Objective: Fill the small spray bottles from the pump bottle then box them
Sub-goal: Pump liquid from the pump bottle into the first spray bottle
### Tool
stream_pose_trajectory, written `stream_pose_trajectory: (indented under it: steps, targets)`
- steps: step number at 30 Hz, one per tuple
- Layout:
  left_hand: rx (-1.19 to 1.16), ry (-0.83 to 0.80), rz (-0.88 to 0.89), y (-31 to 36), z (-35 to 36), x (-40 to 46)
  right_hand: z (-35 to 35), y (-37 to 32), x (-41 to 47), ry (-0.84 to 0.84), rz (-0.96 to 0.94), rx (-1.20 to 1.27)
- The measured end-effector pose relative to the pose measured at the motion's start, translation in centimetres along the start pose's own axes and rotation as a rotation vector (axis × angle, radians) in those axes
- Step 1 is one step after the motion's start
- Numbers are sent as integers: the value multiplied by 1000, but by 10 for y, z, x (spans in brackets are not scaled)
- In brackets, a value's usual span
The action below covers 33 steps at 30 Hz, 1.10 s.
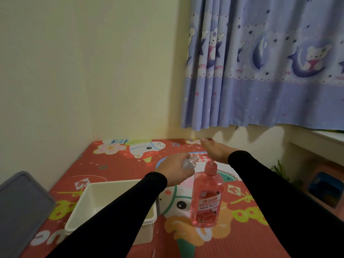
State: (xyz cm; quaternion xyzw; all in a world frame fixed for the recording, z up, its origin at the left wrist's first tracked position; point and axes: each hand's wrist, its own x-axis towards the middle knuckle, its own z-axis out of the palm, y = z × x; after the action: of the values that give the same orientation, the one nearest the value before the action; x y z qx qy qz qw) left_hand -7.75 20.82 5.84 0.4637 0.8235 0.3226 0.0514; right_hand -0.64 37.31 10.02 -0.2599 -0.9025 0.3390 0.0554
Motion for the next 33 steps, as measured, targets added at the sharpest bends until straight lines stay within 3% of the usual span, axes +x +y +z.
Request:
stream_pose_trajectory:
  steps: [8, 18, 25, 33]
  targets:
    - [60, 0, 79, 8, 3, 6, -3, 9, 16, -30, -24, -70]
    - [103, -44, 97, 11, -1, 3, 2, 12, 28, 74, 88, 284]
    - [95, -59, 98, 11, 3, 0, 7, 5, 19, 78, 13, 7]
    - [111, -88, 96, 12, 11, -2, 16, 7, 5, 51, 43, -112]
